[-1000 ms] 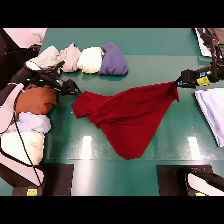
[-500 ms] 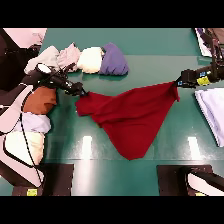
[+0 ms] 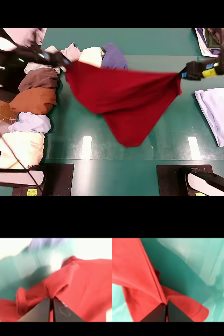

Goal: Fold the shirts.

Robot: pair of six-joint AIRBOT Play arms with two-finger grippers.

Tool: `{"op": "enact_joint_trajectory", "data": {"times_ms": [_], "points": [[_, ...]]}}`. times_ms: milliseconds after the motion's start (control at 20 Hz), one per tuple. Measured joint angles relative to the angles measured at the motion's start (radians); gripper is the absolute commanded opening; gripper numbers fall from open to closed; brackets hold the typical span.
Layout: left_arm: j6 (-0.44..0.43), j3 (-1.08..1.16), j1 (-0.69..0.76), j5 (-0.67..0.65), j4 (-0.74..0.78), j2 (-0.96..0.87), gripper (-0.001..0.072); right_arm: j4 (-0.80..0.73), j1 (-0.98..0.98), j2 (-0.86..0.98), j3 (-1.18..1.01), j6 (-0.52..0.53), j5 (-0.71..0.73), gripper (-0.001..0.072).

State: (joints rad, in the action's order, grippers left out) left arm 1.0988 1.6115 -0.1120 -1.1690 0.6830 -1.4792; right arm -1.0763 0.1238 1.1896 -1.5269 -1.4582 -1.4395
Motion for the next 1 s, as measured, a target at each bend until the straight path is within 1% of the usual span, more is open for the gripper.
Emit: {"op": "enact_joint_trajectory", "data": {"times_ms": [250, 400, 500, 600, 750, 900, 1000], "points": [[-0.003, 0.182, -0.050, 0.003, 0.006, 0.235, 0.0022, 0.000, 0.000, 0.000, -0.267, 0.000, 0.019, 0.0020], [-0.005, 0.296, -0.060, 0.004, 0.016, 0.352, 0.0022, 0.000, 0.000, -0.003, -0.426, 0.000, 0.022, 0.0020], [-0.006, 0.365, -0.062, 0.006, 0.018, 0.411, 0.0022, -0.002, 0.000, -0.020, -0.494, 0.000, 0.024, 0.0020], [-0.005, 0.423, -0.063, 0.019, 0.021, 0.470, 0.0022, -0.028, 0.000, -0.053, -0.530, 0.000, 0.034, 0.0020], [-0.002, 0.462, -0.064, 0.042, 0.020, 0.545, 0.0022, -0.118, 0.000, -0.125, -0.556, 0.000, 0.042, 0.0019], [0.006, 0.477, -0.064, 0.034, 0.017, 0.586, 0.0021, -0.195, 0.000, -0.187, -0.566, -0.017, 0.042, 0.0019], [0.015, 0.454, -0.064, 0.010, 0.017, 0.591, 0.0022, -0.227, 0.000, -0.193, -0.568, -0.028, 0.018, 0.0019]]}}
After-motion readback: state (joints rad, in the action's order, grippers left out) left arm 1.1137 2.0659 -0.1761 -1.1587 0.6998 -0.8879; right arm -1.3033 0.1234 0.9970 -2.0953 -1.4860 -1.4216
